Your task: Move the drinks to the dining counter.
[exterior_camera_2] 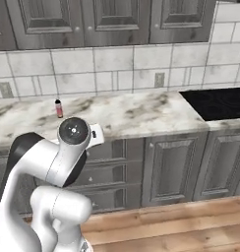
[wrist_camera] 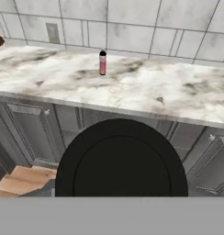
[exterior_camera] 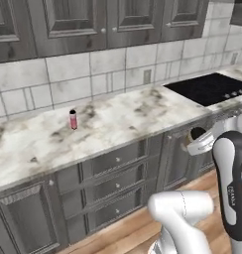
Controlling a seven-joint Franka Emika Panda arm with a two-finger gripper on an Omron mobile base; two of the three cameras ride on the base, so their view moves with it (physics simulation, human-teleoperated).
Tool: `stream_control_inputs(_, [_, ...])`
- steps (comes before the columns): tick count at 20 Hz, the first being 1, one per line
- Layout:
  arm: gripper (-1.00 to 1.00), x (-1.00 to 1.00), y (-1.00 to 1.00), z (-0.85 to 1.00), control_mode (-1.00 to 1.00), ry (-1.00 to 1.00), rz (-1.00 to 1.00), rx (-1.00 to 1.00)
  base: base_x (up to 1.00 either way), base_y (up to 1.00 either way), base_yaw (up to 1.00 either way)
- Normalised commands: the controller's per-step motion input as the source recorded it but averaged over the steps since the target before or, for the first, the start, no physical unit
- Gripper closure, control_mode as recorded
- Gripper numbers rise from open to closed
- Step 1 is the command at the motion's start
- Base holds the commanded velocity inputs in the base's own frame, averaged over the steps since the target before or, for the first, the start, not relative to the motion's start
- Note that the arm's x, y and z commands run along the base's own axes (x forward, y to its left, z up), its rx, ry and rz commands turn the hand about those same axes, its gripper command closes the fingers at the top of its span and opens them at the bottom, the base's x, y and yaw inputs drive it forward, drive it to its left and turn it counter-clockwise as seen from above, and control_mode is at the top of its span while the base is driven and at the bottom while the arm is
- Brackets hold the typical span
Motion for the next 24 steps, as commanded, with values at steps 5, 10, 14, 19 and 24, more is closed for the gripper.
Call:
stream_control_inputs(5, [1.0, 0.0, 0.0, 0.0, 1.0, 0.0, 0.0, 0.0, 0.0, -0.28, -0.52])
stream_control_inputs(10, [1.0, 0.0, 0.0, 0.0, 1.0, 0.0, 0.0, 0.0, 0.0, -0.18, -0.43])
stream_control_inputs(14, [1.0, 0.0, 0.0, 0.0, 1.0, 0.0, 0.0, 0.0, 0.0, -0.18, -0.35])
stream_control_inputs(19, [1.0, 0.0, 0.0, 0.0, 1.0, 0.0, 0.0, 0.0, 0.0, -0.35, -0.39])
stream_control_inputs(24, [1.0, 0.0, 0.0, 0.0, 1.0, 0.0, 0.0, 0.0, 0.0, -0.36, -0.47])
